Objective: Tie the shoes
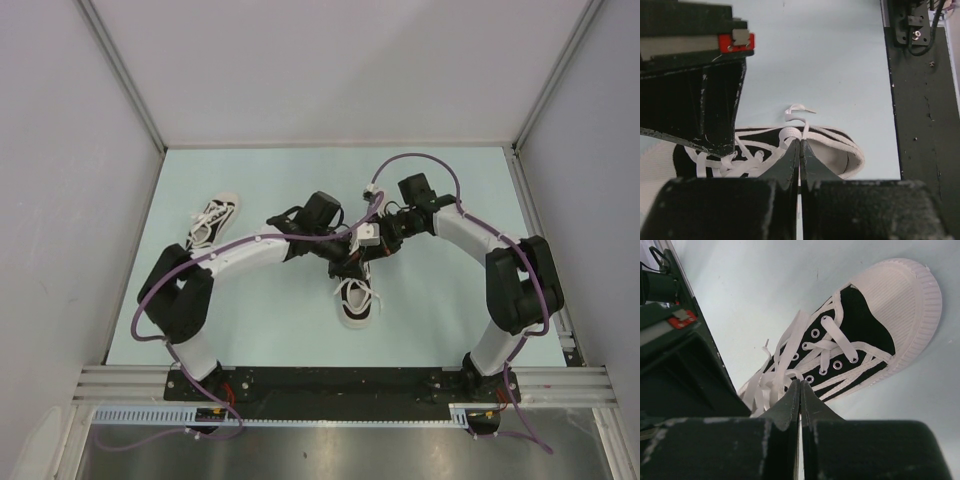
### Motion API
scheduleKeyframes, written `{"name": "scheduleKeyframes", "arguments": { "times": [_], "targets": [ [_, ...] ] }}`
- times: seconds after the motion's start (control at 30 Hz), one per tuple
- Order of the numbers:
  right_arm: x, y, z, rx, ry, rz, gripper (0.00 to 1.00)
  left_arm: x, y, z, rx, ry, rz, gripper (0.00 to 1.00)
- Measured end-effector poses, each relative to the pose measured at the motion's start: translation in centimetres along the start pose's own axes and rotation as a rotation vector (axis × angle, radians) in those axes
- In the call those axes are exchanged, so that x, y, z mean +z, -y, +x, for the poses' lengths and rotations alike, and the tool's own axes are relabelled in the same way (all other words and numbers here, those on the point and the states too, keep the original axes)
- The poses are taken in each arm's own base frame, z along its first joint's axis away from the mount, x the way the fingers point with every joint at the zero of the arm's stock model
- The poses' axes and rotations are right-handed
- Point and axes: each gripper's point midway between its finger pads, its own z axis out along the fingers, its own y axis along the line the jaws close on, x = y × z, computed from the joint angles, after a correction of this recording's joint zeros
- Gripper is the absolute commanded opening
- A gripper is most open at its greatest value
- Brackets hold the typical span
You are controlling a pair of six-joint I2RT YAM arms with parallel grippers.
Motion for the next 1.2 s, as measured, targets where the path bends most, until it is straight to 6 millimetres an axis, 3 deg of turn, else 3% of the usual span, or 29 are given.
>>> {"name": "scheduleKeyframes", "arguments": {
  "times": [0.37, 0.83, 1.2],
  "targets": [
    [-0.3, 0.0, -0.1, 0.015, 0.008, -0.013, 0.0, 0.8, -2.0, 0.1, -0.129, 0.01, -0.088, 0.0],
    [-0.3, -0.1, -0.1, 0.015, 0.01, -0.021, 0.0, -0.6, -4.5, 1.1, -0.224, 0.015, -0.174, 0.0],
    [-0.3, -0.3, -0.2, 0.039, 0.012, -0.028, 0.0, -0.6, -4.8, 1.7, -0.253, 0.005, -0.192, 0.0]
  ]
}}
